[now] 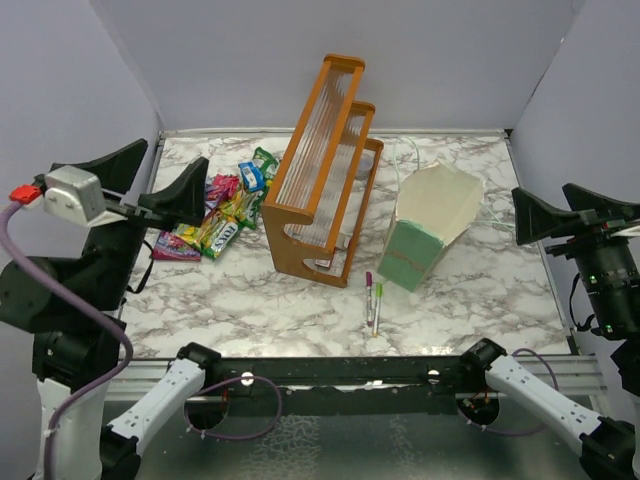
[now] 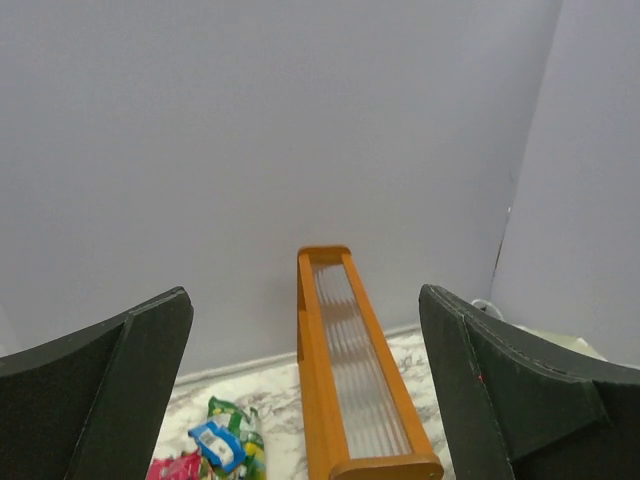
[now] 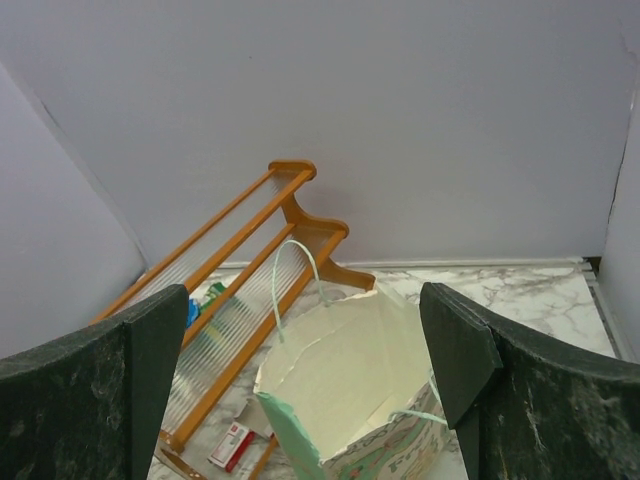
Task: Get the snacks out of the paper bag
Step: Reset both arms
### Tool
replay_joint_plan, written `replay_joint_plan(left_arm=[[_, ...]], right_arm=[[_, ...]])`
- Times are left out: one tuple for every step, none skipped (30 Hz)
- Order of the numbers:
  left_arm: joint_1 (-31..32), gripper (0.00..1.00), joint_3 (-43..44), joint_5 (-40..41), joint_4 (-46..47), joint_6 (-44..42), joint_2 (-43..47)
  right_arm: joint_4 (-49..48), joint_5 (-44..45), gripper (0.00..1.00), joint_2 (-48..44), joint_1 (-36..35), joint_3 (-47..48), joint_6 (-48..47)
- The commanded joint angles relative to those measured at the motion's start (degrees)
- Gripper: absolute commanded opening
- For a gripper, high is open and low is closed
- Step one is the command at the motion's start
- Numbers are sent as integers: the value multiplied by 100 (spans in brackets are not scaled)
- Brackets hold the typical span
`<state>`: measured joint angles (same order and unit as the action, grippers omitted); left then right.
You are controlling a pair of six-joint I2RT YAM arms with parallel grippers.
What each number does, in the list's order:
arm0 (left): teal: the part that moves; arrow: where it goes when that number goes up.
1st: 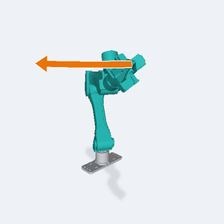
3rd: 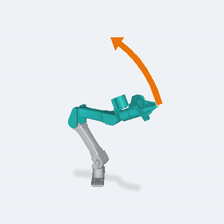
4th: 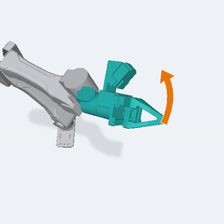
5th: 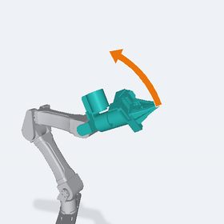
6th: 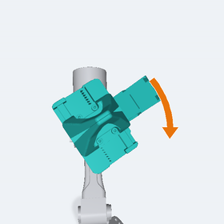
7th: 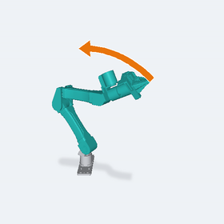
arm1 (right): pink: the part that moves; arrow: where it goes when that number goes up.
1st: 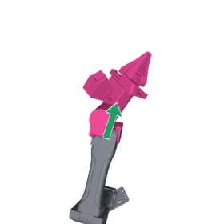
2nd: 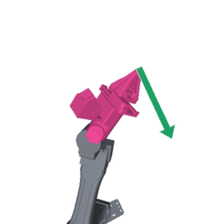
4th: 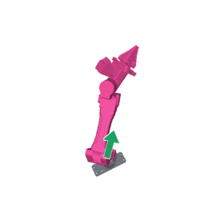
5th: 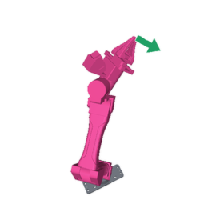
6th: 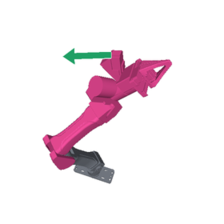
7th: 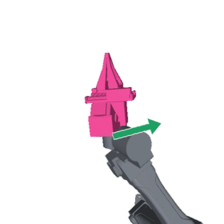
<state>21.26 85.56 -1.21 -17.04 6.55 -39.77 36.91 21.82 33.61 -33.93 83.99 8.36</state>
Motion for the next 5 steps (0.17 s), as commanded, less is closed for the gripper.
replay_joint_plan(left_arm=[[28, 99, -158, 385, -152, 151, -66], [28, 99, -165, 394, -174, 157, -73], [28, 99, -158, 394, -201, 181, -93], [32, 99, -159, 400, -231, 213, -105], [28, 99, -177, 388, -224, 220, -112]], right_arm=[[126, 317, 99, 147, 27, 79, 32], [160, 203, 99, 111, 27, 10, -79], [1, 170, 99, 84, 28, -112, -226], [33, 235, 99, 107, 27, -82, -159], [193, 345, 99, 217, 29, 37, -74]])
